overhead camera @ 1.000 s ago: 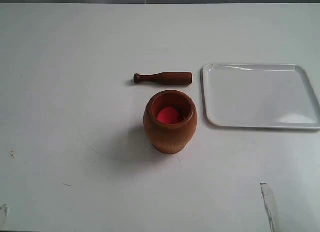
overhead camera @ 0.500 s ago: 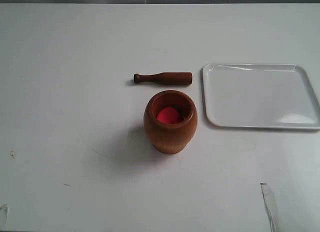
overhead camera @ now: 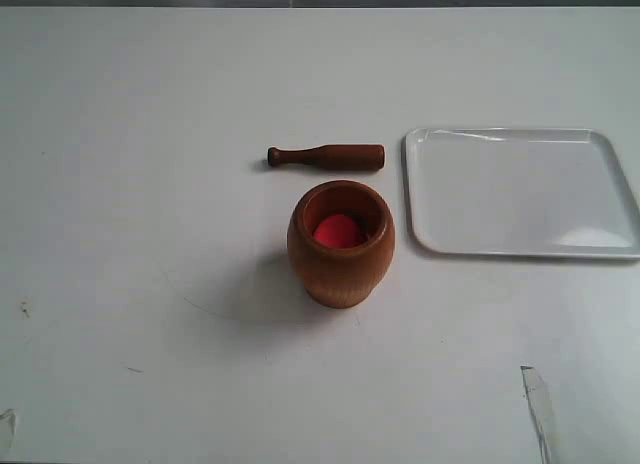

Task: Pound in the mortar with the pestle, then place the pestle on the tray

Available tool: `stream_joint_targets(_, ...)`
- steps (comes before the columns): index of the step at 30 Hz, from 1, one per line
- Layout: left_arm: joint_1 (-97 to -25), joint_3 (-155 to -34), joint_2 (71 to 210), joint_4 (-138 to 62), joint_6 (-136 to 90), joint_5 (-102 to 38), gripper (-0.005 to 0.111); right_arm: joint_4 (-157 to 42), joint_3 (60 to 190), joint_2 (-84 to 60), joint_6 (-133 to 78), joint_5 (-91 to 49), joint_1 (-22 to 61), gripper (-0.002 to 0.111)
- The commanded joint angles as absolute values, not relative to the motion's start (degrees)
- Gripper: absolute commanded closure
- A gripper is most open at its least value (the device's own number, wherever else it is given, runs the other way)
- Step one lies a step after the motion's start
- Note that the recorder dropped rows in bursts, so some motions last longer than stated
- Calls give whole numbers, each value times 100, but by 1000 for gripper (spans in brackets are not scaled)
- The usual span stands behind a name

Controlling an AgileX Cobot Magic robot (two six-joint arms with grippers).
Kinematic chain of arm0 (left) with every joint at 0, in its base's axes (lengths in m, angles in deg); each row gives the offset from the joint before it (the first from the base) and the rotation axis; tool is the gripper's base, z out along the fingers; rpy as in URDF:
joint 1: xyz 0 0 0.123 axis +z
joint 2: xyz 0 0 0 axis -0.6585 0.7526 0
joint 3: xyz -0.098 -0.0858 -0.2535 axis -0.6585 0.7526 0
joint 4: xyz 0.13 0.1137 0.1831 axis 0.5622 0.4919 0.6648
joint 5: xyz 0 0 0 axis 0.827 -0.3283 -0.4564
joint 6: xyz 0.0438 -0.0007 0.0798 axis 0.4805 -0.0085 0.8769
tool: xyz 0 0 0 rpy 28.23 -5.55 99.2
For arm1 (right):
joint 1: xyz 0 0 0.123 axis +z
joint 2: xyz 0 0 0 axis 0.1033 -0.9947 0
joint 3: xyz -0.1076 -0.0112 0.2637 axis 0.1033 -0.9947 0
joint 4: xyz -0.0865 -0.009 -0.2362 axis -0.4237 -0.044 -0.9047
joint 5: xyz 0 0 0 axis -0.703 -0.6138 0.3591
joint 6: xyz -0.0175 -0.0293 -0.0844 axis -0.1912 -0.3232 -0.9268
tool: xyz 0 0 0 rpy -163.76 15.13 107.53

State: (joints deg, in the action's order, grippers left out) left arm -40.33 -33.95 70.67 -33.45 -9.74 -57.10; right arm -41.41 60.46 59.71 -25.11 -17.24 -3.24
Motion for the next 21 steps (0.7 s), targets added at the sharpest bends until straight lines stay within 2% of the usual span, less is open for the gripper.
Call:
stream_joint_targets(1, -4077, -3392, 7060, -3387, -1021, -5693, 107, -4119, 6030, 5991, -2525, -1096, -366, 108)
stream_joint_targets(7, -4077, -3392, 7060, -3387, -1021, -5693, 107, -4119, 6030, 5991, -2340, -202, -366, 108)
stream_joint_targets(11, -4077, -3392, 7060, -3387, -1021, -5693, 107, -4257, 6322, 5991, -2146, -221, -366, 108)
stream_joint_targets(13, -4077, -3392, 7060, -3387, -1021, -5693, 107, -4318, 6665, 5991, -2146, -236, -366, 108)
stream_joint_targets(17, -4077, -3392, 7060, -3387, -1021, -5693, 107, -5877, 7638, 5991, -2136, -681, -366, 108)
stream_joint_targets(21, -4077, -3392, 7060, -3387, -1021, -5693, 107, -6492, 8858, 4885, -2095, -1580, -366, 108)
